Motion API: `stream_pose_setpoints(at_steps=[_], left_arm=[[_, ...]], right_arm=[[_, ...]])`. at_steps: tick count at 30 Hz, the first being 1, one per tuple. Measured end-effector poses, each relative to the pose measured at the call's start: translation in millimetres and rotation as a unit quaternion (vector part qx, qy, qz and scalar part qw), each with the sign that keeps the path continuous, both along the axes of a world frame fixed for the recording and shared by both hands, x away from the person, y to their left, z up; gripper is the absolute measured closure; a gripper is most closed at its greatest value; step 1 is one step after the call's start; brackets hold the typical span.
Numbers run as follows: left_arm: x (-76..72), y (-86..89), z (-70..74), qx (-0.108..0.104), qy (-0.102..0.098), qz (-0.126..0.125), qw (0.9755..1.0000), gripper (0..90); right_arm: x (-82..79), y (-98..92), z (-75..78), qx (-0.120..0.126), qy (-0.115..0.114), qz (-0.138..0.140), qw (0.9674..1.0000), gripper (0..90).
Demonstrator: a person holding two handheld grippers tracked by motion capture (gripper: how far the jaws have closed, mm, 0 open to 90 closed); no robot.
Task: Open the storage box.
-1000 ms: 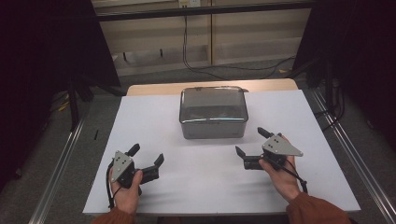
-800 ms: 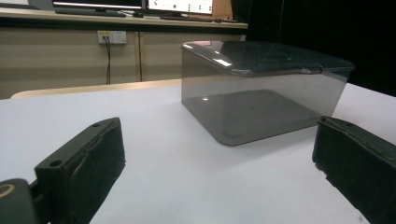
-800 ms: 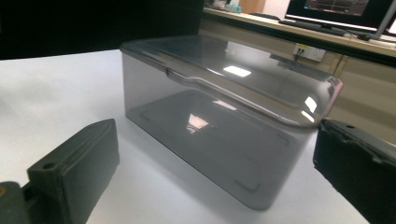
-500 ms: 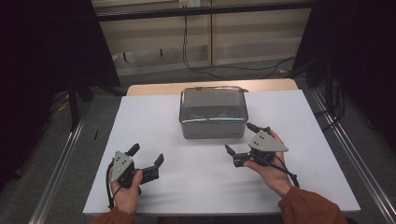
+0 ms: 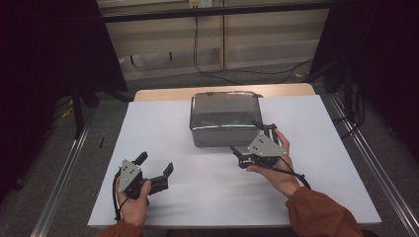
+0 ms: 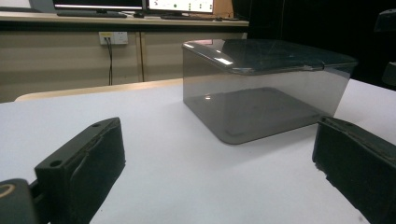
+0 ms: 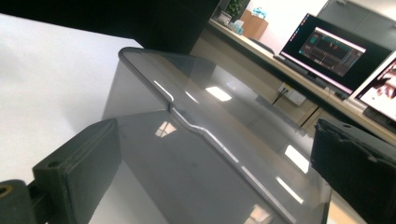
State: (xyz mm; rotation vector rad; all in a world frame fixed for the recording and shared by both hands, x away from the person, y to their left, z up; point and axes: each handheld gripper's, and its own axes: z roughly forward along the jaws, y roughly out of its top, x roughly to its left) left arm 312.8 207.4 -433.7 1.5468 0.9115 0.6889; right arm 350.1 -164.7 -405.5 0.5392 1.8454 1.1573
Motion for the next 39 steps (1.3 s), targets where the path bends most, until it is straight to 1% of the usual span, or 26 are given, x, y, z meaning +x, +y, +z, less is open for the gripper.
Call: stream_pose_setpoints(at_steps=[2,3,4,5,6,8,9,10,12,16,17,18,19,20,21,23,24,27,29,31,33,34,35,36,38,39], left_arm=[[0.1,0.6,0.1,0.000,-0.001,0.001,1.0000,2.3],[0.1,0.6,0.1,0.000,-0.001,0.001,1.0000,2.3],[0.5,0.8,0.0,0.001,0.002,0.001,1.0000,2.3],[0.7,0.6,-0.1,0.002,0.002,0.002,1.0000,2.3],[0.7,0.6,-0.1,0.002,0.002,0.002,1.0000,2.3],[1.9,-1.3,0.0,0.003,0.001,0.003,1.0000,2.1],[1.9,-1.3,0.0,0.003,0.001,0.003,1.0000,2.2],[2.7,-2.2,-0.3,0.005,0.002,0.004,1.0000,2.2],[2.8,-2.1,-0.4,0.005,0.004,0.004,1.0000,2.1],[3.8,-1.4,-1.0,0.001,0.013,0.008,0.9999,2.1],[3.8,-1.4,-1.0,0.001,0.013,0.008,0.9999,2.1],[3.9,-1.6,-1.0,-0.001,0.014,0.009,0.9999,2.1],[3.9,-1.6,-1.0,-0.001,0.014,0.009,0.9999,2.1],[3.9,-1.8,-0.8,0.003,0.015,0.006,0.9999,2.1],[3.9,-1.8,-0.8,0.003,0.015,0.006,0.9999,2.1],[4.0,-2.5,-0.8,-0.003,0.015,0.004,0.9999,1.8],[4.1,-2.3,-0.8,-0.002,0.018,0.002,0.9998,1.8],[4.3,-3.1,-1.1,-0.001,0.019,0.002,0.9998,1.8],[4.3,-3.5,-1.0,-0.001,0.019,0.001,0.9998,1.8],[4.1,-3.5,-0.9,0.000,0.019,0.005,0.9998,1.5],[4.6,-3.5,-1.1,-0.002,0.021,0.007,0.9997,1.2],[4.7,-3.4,-1.1,-0.002,0.022,0.008,0.9997,1.2],[4.7,-3.1,-1.1,-0.001,0.022,0.009,0.9997,1.3],[4.6,-2.9,-0.9,0.000,0.022,0.009,0.9997,1.3],[4.4,-2.8,-0.7,0.002,0.021,0.010,0.9997,1.3],[4.5,-2.9,-0.6,0.004,0.021,0.011,0.9997,1.3]], right_arm=[[2.3,2.4,0.2,-0.021,-0.012,0.000,0.9997,0.8],[2.3,2.4,0.2,-0.021,-0.012,0.000,0.9997,0.8],[3.1,5.7,0.8,-0.043,-0.028,0.003,0.9987,0.9],[3.1,7.6,1.3,-0.053,-0.032,0.003,0.9981,0.9],[3.1,7.6,1.3,-0.053,-0.032,0.003,0.9981,0.9],[4.0,11.3,4.0,-0.084,-0.053,0.003,0.9950,3.0],[4.0,11.3,4.0,-0.084,-0.053,0.003,0.9950,3.0],[3.9,12.3,5.7,-0.105,-0.072,0.004,0.9918,7.1],[5.1,12.8,7.5,-0.111,-0.083,0.001,0.9904,7.3],[5.9,14.7,6.5,-0.143,-0.103,-0.006,0.9843,12.0],[5.9,14.7,6.5,-0.143,-0.103,-0.006,0.9843,12.0],[6.8,16.9,5.2,-0.161,-0.112,-0.005,0.9807,14.7],[6.8,16.9,5.2,-0.161,-0.112,-0.005,0.9807,14.7],[8.0,19.6,4.4,-0.182,-0.122,-0.007,0.9756,17.8],[7.9,21.5,3.7,-0.194,-0.127,-0.009,0.9727,18.9],[7.9,25.5,3.0,-0.222,-0.145,-0.008,0.9642,21.2],[7.9,25.5,3.0,-0.222,-0.145,-0.008,0.9642,21.2],[9.3,33.3,0.5,-0.259,-0.162,-0.007,0.9521,24.6],[9.9,37.0,-1.2,-0.277,-0.169,-0.007,0.9457,27.5],[9.6,40.8,-3.2,-0.297,-0.180,-0.007,0.9377,30.3],[8.9,43.9,-5.1,-0.309,-0.185,-0.002,0.9330,32.8],[8.4,46.0,-6.4,-0.323,-0.191,-0.002,0.9270,34.8],[7.8,47.6,-8.1,-0.331,-0.194,-0.004,0.9233,35.6],[7.9,48.7,-9.2,-0.338,-0.197,-0.003,0.9203,36.1],[8.5,50.0,-11.8,-0.344,-0.194,-0.003,0.9187,39.6],[9.5,50.5,-12.7,-0.352,-0.196,0.001,0.9154,40.5]])
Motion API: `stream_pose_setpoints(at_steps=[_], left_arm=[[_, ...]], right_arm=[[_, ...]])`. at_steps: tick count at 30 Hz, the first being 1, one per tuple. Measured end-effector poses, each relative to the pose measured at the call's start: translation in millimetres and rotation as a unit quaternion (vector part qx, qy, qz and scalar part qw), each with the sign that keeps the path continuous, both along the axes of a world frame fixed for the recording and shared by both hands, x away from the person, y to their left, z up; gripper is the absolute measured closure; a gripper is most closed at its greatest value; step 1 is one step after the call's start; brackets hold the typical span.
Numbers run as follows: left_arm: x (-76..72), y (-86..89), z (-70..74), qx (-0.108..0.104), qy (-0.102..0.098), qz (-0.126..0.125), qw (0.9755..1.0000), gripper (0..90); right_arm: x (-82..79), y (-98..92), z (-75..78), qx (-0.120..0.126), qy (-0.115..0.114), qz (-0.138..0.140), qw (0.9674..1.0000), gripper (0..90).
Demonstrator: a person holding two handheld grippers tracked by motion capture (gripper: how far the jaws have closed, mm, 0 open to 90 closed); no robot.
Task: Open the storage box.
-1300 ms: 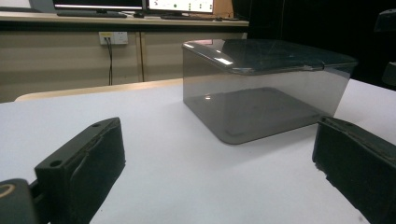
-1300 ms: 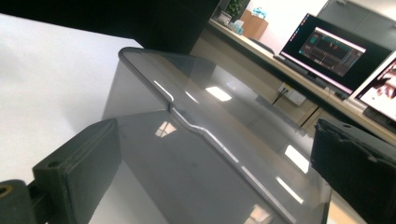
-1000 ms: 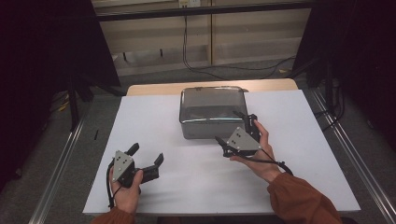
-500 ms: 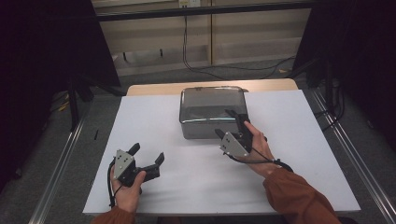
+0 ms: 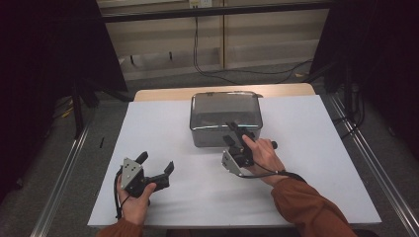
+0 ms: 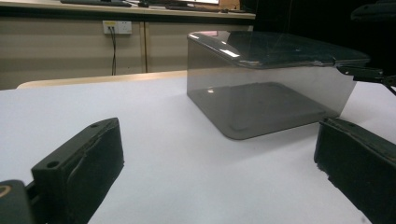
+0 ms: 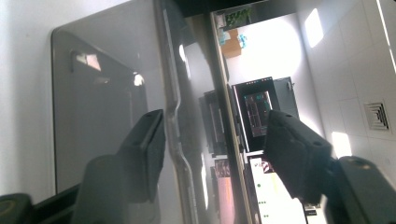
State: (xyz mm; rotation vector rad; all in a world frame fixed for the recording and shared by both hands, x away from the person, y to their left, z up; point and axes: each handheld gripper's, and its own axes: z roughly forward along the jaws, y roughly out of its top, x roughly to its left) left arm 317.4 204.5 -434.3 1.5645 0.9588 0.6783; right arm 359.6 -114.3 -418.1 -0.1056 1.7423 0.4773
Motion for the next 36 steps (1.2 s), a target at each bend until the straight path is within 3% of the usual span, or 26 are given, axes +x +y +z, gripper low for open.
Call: stream_pose_setpoints(at_steps=[2,9,18,29,36], left_arm=[[0.7,-0.7,0.6,0.010,-0.002,0.002,0.9999,1.3],[1.5,-3.3,0.9,0.013,-0.002,-0.001,0.9999,1.3],[2.6,-2.7,1.0,0.014,-0.001,0.001,0.9999,1.3],[8.2,-1.9,6.9,0.000,-0.001,0.004,1.0000,2.2],[13.0,-3.6,9.9,0.001,-0.005,-0.012,0.9999,4.2]], right_arm=[[1.2,0.4,-2.7,-0.003,0.004,0.000,1.0000,43.6],[4.6,2.3,-8.6,-0.029,0.011,-0.005,0.9995,55.5],[7.5,2.6,-12.4,-0.040,0.020,-0.014,0.9989,71.6],[8.7,3.8,-12.8,-0.043,0.019,-0.012,0.9988,78.2],[8.5,3.2,-11.7,-0.043,0.015,-0.008,0.9989,79.0]])
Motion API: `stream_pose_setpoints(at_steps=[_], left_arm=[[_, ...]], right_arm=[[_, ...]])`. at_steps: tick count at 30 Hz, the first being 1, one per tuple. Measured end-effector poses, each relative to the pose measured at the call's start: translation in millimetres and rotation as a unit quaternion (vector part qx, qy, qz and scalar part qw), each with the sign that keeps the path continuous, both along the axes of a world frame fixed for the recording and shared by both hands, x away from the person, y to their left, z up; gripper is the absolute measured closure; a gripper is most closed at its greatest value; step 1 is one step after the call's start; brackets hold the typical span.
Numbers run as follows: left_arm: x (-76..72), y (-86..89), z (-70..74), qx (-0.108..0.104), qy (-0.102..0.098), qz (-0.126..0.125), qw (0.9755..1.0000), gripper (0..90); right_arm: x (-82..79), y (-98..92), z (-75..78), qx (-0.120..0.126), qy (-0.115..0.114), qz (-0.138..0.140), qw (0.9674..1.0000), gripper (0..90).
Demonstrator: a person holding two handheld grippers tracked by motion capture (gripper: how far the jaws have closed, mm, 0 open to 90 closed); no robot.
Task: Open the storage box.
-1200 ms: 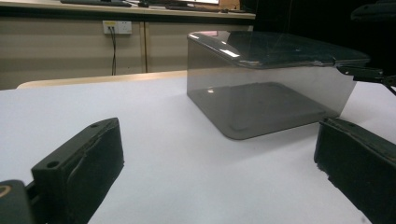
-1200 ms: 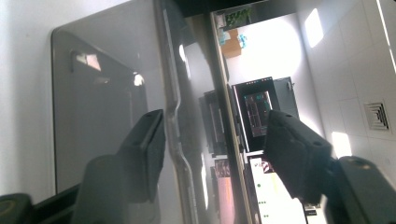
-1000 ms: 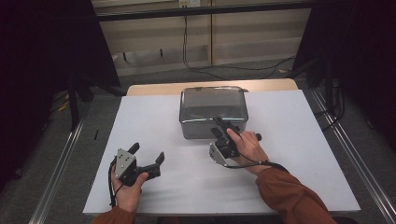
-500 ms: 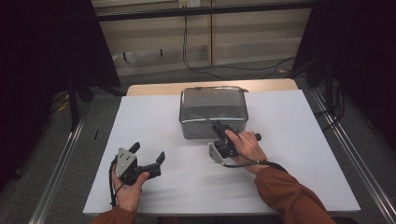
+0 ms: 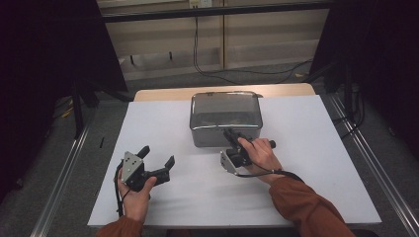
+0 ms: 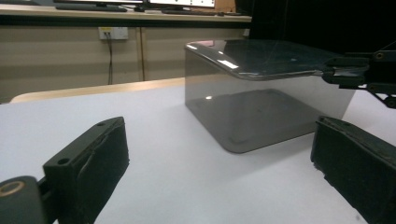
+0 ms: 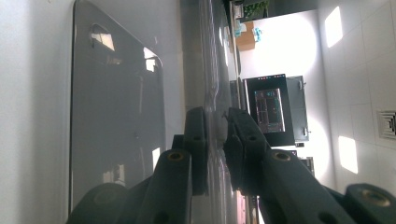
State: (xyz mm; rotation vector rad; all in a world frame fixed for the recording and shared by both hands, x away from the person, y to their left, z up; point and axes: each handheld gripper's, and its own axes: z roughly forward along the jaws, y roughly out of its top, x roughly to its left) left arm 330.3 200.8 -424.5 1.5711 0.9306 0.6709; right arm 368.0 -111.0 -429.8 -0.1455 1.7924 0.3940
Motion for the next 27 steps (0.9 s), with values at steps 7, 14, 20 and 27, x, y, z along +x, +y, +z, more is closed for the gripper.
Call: stream_pose_setpoints(at_steps=[7,14,20,27], left_arm=[[6.8,-2.7,-0.6,-0.007,0.005,-0.022,0.9997,6.7],[13.8,-7.2,3.3,-0.005,0.010,-0.046,0.9989,6.3],[18.3,-11.4,6.3,-0.002,0.008,-0.055,0.9984,4.1],[31.8,-16.9,10.9,-0.014,0.004,-0.074,0.9972,2.6]], right_arm=[[-0.6,-1.0,3.2,0.012,-0.002,0.004,0.9999,80.0],[-0.6,-0.9,6.5,0.010,-0.005,0.009,0.9999,80.7],[-1.3,-0.5,9.7,0.016,-0.009,0.007,0.9998,81.4],[-1.7,-0.9,10.8,0.019,-0.010,0.007,0.9997,81.7]])
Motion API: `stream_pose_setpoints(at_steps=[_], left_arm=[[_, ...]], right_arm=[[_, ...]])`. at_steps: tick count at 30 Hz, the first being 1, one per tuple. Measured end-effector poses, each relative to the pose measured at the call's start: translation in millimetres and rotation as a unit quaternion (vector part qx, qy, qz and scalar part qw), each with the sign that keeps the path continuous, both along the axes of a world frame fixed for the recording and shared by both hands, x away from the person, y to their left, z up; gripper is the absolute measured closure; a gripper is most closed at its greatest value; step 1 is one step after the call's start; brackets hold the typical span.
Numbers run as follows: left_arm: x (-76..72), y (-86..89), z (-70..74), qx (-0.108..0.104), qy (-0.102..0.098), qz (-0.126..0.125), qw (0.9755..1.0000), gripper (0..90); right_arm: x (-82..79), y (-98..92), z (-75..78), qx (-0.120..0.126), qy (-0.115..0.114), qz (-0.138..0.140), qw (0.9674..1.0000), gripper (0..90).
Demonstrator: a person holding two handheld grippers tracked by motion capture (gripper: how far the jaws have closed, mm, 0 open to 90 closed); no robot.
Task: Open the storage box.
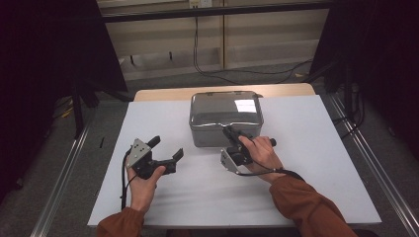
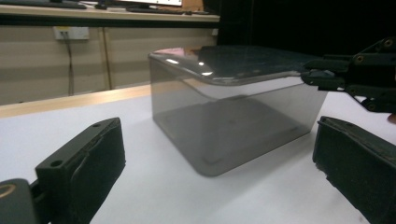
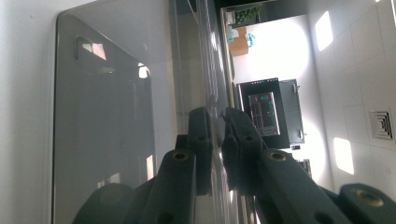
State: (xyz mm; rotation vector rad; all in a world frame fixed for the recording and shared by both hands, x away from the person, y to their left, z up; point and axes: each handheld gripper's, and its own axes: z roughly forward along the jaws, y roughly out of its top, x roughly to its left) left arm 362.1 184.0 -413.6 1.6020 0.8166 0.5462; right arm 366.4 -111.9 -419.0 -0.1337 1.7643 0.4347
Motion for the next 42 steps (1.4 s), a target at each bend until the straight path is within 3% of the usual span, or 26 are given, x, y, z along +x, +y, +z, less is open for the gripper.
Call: stream_pose_setpoints(at_steps=[6,10,16,23,29,37,42], left_arm=[[7.2,-8.2,2.4,0.003,0.005,-0.019,0.9998,2.4],[13.7,-13.0,4.2,0.014,-0.003,-0.028,0.9995,2.2],[26.5,-21.3,7.7,0.014,-0.004,-0.044,0.9989,2.3],[40.2,-25.3,10.9,0.007,-0.003,-0.041,0.9991,2.3],[55.0,-31.9,9.8,0.015,-0.018,-0.050,0.9985,2.3],[63.5,-42.2,7.7,0.028,0.002,-0.056,0.9981,2.9],[70.7,-46.9,9.8,0.042,-0.007,-0.052,0.9978,3.3]], right_arm=[[-0.3,0.6,3.4,-0.001,-0.005,0.004,1.0000,82.7],[-0.1,0.5,5.3,0.001,-0.007,0.003,1.0000,82.8],[0.5,0.6,8.3,0.004,-0.008,0.004,1.0000,82.9],[1.1,0.9,12.0,0.006,-0.011,0.003,0.9999,83.2],[1.9,1.7,13.2,0.004,-0.013,0.005,0.9999,83.2],[2.6,2.2,16.7,0.005,-0.015,0.004,0.9999,83.4],[2.9,3.4,18.7,0.004,-0.016,0.005,0.9998,83.7]])
